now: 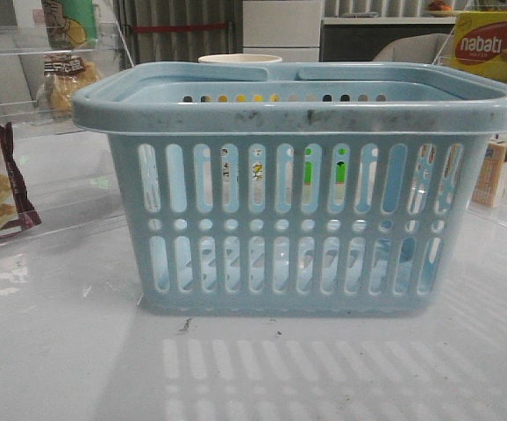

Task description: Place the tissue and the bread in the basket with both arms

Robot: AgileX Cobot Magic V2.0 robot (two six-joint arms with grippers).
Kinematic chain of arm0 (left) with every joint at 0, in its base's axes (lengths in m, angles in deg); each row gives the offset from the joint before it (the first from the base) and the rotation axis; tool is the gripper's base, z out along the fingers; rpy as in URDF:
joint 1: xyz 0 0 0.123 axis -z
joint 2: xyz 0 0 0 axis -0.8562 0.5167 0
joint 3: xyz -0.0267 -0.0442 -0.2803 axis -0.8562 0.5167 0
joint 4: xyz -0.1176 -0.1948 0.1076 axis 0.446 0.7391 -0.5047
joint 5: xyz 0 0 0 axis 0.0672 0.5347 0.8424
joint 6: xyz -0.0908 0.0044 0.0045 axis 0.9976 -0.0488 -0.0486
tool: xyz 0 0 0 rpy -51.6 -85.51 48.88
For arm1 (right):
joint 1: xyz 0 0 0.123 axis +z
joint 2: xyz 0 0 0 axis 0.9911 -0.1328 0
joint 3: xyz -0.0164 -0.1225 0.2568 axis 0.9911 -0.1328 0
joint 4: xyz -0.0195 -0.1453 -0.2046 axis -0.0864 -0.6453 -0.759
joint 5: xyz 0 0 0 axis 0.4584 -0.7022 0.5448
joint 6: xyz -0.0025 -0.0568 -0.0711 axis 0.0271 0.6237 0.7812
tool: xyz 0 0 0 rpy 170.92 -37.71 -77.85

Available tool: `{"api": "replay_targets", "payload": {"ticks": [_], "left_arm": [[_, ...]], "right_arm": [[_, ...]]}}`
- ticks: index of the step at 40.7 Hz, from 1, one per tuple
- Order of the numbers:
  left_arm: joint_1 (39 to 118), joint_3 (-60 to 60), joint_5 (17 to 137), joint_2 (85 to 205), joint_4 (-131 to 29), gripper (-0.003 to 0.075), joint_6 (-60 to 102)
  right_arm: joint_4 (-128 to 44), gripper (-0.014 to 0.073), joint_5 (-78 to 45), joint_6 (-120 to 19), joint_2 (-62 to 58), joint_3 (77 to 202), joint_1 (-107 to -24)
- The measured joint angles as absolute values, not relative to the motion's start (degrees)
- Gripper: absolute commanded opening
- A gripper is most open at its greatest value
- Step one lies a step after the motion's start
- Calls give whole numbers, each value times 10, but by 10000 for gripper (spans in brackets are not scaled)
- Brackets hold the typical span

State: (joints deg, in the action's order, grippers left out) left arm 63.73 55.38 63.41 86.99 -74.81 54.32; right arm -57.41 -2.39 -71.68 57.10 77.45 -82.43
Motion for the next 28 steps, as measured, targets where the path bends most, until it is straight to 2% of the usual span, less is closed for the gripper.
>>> {"api": "replay_targets", "payload": {"ticks": [5, 13, 23, 28], "left_arm": [[637, 494, 640, 870, -748, 91, 543], [637, 349, 708, 908, -748, 91, 543], [637, 198, 874, 1045, -748, 91, 543], [637, 175, 942, 1106, -748, 91, 543]], "right_arm": [[-573, 56, -44, -717, 571, 818, -824], [-573, 56, -127, -717, 558, 971, -824], [-572, 56, -266, -717, 439, 1125, -824], [-572, 56, -329, -717, 378, 1151, -824]]}}
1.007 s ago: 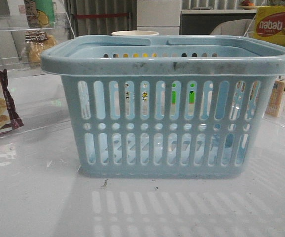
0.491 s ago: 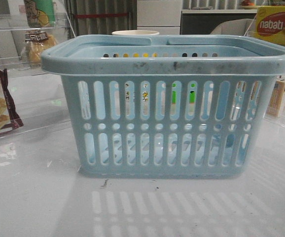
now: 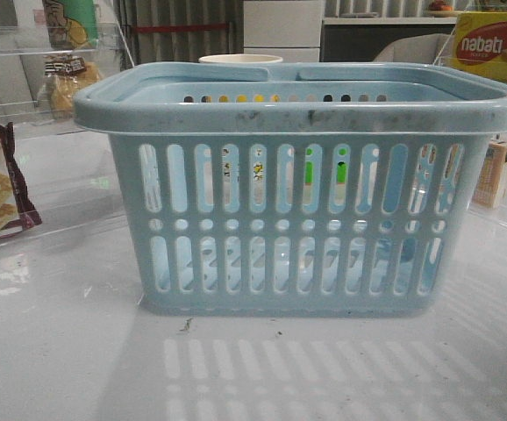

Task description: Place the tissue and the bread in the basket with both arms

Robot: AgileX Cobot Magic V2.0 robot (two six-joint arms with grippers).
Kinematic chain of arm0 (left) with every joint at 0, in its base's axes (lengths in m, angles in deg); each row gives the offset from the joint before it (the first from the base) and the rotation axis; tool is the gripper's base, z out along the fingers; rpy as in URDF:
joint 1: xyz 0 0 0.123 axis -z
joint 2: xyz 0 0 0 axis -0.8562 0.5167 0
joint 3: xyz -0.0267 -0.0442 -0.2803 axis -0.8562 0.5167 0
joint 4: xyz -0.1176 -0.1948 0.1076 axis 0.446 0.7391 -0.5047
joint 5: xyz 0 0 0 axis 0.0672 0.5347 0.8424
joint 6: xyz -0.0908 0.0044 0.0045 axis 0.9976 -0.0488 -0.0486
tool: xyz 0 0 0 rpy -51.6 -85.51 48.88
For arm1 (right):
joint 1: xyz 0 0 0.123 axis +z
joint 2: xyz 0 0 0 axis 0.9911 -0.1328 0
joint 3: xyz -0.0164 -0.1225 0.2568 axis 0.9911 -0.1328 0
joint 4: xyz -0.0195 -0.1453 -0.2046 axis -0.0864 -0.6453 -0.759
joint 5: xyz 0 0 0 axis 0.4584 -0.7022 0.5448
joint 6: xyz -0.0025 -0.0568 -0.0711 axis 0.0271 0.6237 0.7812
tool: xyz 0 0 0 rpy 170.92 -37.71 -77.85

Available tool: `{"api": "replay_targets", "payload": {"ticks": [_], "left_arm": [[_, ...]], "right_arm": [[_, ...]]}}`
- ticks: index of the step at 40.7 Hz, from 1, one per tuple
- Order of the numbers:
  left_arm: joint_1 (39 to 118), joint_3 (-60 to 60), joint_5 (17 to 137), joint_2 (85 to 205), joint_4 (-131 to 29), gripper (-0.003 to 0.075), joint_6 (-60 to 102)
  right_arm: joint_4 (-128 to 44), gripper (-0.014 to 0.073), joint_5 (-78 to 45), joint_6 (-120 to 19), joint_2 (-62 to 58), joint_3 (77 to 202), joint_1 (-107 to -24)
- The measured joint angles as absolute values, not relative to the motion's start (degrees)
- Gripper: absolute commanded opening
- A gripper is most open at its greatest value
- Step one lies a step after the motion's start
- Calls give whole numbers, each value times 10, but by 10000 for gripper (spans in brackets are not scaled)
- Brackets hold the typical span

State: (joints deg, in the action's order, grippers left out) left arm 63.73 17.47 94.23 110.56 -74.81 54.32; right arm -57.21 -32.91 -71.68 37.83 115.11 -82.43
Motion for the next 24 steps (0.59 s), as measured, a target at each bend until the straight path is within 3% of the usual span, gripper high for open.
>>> {"api": "replay_targets", "payload": {"ticks": [10, 21, 24], "left_arm": [[637, 173, 1033, 1203, -748, 91, 543], [637, 173, 1051, 1275, -748, 91, 543], [637, 173, 1055, 1288, -748, 136, 543]], "right_arm": [[-572, 56, -418, -717, 278, 1153, -824], [-572, 56, -451, -717, 212, 1153, -824], [-572, 62, -453, -717, 203, 1153, -824]]}}
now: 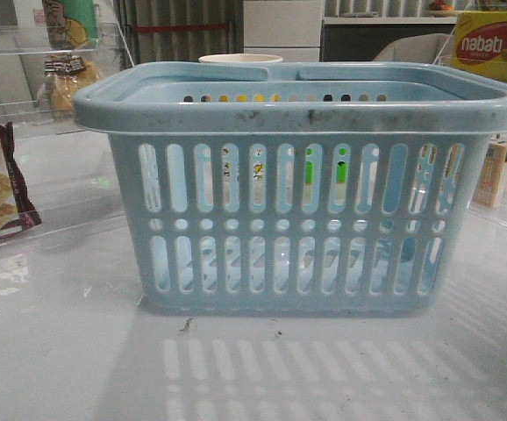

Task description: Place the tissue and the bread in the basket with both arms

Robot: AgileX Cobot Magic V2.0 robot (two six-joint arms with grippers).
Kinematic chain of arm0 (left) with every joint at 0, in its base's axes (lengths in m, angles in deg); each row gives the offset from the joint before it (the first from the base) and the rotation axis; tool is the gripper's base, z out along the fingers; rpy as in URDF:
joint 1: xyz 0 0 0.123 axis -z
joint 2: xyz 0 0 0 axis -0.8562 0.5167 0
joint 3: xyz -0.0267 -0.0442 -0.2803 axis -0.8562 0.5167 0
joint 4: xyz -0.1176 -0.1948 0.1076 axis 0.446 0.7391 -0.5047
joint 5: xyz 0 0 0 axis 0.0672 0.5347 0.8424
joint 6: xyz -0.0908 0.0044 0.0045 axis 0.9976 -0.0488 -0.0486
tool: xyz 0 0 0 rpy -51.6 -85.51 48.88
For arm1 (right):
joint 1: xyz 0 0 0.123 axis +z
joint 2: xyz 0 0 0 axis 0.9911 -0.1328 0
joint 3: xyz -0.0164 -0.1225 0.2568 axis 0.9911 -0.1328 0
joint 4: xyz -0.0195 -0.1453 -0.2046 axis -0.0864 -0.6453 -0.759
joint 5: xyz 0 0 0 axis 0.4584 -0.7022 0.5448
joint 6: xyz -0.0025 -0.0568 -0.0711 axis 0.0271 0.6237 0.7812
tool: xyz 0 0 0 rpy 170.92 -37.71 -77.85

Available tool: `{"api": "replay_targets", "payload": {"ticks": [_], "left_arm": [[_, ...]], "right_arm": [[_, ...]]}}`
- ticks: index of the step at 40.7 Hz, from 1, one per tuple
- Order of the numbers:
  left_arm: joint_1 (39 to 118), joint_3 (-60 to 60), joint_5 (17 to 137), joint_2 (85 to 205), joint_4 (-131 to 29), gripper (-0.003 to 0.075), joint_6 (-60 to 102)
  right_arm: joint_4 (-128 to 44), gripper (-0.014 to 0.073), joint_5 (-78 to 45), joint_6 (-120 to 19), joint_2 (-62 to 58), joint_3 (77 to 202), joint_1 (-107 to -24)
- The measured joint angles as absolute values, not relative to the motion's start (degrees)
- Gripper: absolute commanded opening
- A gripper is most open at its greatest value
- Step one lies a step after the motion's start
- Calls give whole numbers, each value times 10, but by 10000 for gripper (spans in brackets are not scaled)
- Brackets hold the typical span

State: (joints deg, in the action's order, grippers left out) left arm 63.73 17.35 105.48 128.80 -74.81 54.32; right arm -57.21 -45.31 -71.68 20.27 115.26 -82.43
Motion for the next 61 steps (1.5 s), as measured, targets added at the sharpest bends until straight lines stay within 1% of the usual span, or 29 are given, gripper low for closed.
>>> {"api": "replay_targets", "payload": {"ticks": [2, 4, 6, 8, 11, 14, 21, 26, 36, 43, 52, 61], "left_arm": [[637, 173, 1055, 1296, -748, 195, 543], [637, 173, 1056, 1302, -748, 286, 543], [637, 173, 1056, 1306, -748, 388, 543], [637, 173, 1056, 1308, -748, 456, 543], [637, 173, 1056, 1309, -748, 491, 543], [637, 173, 1054, 1309, -748, 487, 543], [637, 173, 1053, 1309, -748, 487, 543], [637, 173, 1053, 1309, -748, 487, 543], [637, 173, 1052, 1309, -748, 487, 543], [637, 173, 1052, 1309, -748, 487, 543], [637, 173, 1052, 1309, -748, 487, 543], [637, 173, 1052, 1309, -748, 487, 543]], "right_arm": [[-572, 88, -454, -717, 197, 1153, -824], [-572, 155, -455, -717, 193, 1153, -824], [-572, 268, -456, -717, 189, 1153, -824], [-572, 374, -457, -717, 187, 1153, -824], [-572, 489, -457, -717, 183, 1153, -824], [-572, 536, -455, -717, 181, 1153, -824], [-579, 537, -439, -717, 161, 1157, -827], [-584, 537, -437, -723, 116, 1190, -851], [-586, 537, -434, -723, -39, 1305, -922], [-587, 537, -431, -723, -155, 1388, -950], [-589, 537, -421, -719, -297, 1481, -959], [-589, 537, -393, -719, -389, 1542, -959]]}}
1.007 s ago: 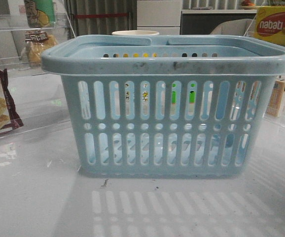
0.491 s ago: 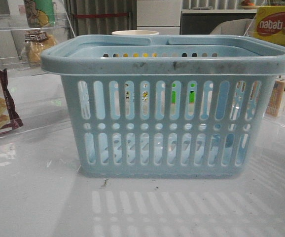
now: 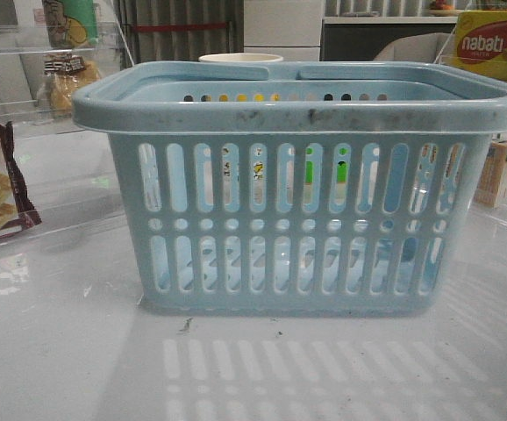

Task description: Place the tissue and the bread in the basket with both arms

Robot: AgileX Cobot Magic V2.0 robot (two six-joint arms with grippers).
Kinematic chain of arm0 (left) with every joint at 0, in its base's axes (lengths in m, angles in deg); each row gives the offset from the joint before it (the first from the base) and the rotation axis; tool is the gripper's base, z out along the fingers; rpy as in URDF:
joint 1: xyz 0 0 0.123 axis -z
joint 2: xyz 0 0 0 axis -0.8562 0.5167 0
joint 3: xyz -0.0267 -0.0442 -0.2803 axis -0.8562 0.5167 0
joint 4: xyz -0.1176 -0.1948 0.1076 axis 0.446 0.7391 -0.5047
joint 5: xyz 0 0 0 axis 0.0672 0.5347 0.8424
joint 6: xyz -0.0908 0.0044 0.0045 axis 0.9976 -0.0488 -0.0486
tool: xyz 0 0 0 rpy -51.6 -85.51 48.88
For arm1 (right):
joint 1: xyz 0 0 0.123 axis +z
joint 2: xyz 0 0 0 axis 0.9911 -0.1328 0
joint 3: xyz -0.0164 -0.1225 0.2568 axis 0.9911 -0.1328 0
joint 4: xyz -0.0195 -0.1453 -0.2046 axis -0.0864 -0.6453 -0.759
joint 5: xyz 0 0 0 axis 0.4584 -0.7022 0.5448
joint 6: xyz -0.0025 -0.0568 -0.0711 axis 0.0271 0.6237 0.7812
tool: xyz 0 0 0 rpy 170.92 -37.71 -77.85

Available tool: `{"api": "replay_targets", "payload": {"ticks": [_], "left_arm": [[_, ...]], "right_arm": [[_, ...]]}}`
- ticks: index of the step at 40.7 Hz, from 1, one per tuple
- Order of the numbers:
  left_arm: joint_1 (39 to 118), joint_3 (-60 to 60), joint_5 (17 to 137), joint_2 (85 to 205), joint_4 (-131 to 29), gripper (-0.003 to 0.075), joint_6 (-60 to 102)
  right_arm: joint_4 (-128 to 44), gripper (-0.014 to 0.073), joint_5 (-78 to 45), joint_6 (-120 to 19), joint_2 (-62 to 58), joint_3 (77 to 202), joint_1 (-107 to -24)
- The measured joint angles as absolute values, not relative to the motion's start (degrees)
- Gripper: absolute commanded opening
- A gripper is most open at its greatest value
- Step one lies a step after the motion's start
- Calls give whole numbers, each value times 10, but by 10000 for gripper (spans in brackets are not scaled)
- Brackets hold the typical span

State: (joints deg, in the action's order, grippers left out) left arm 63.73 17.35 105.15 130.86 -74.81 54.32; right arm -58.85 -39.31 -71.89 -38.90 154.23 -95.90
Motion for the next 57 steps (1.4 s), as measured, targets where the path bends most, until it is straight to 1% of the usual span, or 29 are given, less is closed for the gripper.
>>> {"api": "replay_targets", "payload": {"ticks": [4, 6, 18, 22, 30, 39, 48, 57], "left_arm": [[637, 173, 1052, 1309, -748, 487, 543], [637, 173, 1052, 1309, -748, 487, 543], [637, 173, 1051, 1309, -748, 487, 543], [637, 173, 1051, 1309, -748, 487, 543], [637, 173, 1051, 1309, -748, 487, 543], [637, 173, 1051, 1309, -748, 487, 543], [637, 173, 1051, 1309, -748, 487, 543], [637, 173, 1051, 1309, -748, 487, 543]], "right_arm": [[-589, 531, -370, -719, -414, 1558, -959], [-589, 510, -355, -719, -423, 1563, -959], [-589, 281, -317, -718, -462, 1576, -959], [-589, 232, -319, -718, -462, 1576, -959], [-586, 225, -355, -718, -435, 1590, -953], [-585, 225, -389, -718, -335, 1596, -903], [-583, 225, -429, -718, -243, 1598, -799], [-568, 225, -461, -718, -235, 1598, -668]]}}
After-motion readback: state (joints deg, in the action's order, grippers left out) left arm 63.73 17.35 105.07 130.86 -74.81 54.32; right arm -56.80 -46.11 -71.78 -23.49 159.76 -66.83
